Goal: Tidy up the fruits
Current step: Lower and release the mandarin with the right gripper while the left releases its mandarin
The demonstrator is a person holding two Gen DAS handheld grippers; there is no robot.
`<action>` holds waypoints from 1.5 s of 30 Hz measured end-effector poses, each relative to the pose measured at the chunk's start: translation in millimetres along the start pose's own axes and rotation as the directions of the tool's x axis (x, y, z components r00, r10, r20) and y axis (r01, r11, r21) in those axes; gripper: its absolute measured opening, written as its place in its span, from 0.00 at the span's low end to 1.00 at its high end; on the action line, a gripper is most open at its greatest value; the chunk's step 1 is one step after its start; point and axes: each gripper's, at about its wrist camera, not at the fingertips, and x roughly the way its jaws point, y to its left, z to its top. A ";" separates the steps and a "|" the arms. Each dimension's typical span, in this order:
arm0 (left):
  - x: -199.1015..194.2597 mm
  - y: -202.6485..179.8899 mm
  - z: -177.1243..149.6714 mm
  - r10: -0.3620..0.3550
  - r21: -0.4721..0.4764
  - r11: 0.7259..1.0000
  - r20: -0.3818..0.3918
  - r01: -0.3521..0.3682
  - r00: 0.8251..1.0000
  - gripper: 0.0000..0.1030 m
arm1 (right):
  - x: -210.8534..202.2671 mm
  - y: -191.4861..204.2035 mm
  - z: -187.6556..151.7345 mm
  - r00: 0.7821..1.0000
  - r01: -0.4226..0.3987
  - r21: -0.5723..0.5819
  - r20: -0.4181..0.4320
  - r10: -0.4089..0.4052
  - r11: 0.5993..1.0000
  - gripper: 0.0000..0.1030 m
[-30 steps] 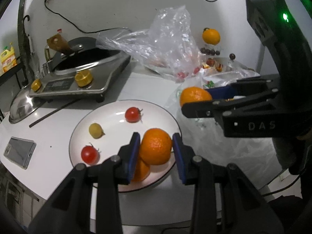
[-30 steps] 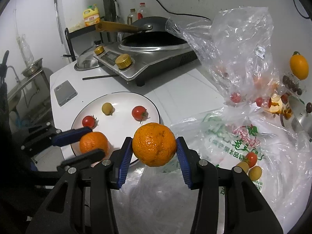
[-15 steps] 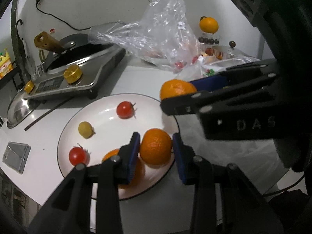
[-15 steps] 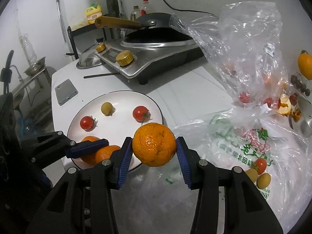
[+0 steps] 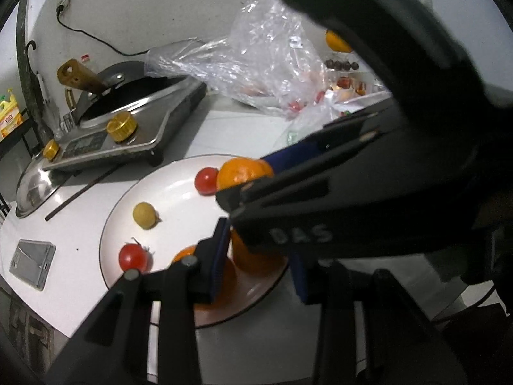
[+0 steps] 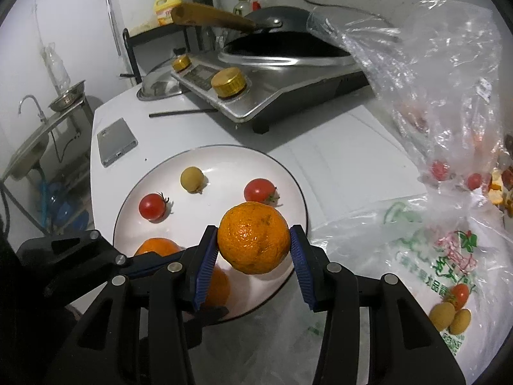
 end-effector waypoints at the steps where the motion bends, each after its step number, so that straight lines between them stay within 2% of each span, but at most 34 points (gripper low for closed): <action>1: -0.4 0.2 -0.1 0.000 0.000 1.000 0.001 0.000 1.000 0.36 | 3.3 1.0 0.0 1.000 0.003 -0.001 -0.012 -0.003 1.000 0.46; 8: -7.5 0.3 -0.8 0.001 0.006 1.000 0.020 -0.001 1.000 0.38 | 7.3 5.8 1.8 0.999 0.012 -0.010 -0.041 -0.012 1.000 0.47; 10: -13.3 -0.5 -1.1 -0.002 0.007 1.000 0.042 0.001 0.999 0.55 | 8.4 5.6 3.0 0.999 0.023 -0.009 -0.049 -0.024 1.000 0.47; 12: -19.3 -1.3 -1.8 -0.013 0.006 1.000 0.061 0.013 0.998 0.59 | 8.9 6.0 3.8 0.998 0.032 -0.007 -0.057 -0.032 0.999 0.47; 29: -30.0 6.0 -8.4 0.015 -0.023 1.000 0.049 -0.014 0.999 0.59 | -0.2 10.8 3.4 0.996 0.071 -0.029 -0.053 -0.073 0.997 0.47; 45: -38.9 -7.9 -5.0 0.033 -0.039 0.999 0.027 -0.032 0.999 0.59 | -43.8 5.4 -11.6 0.997 0.079 -0.007 0.016 -0.079 0.997 0.47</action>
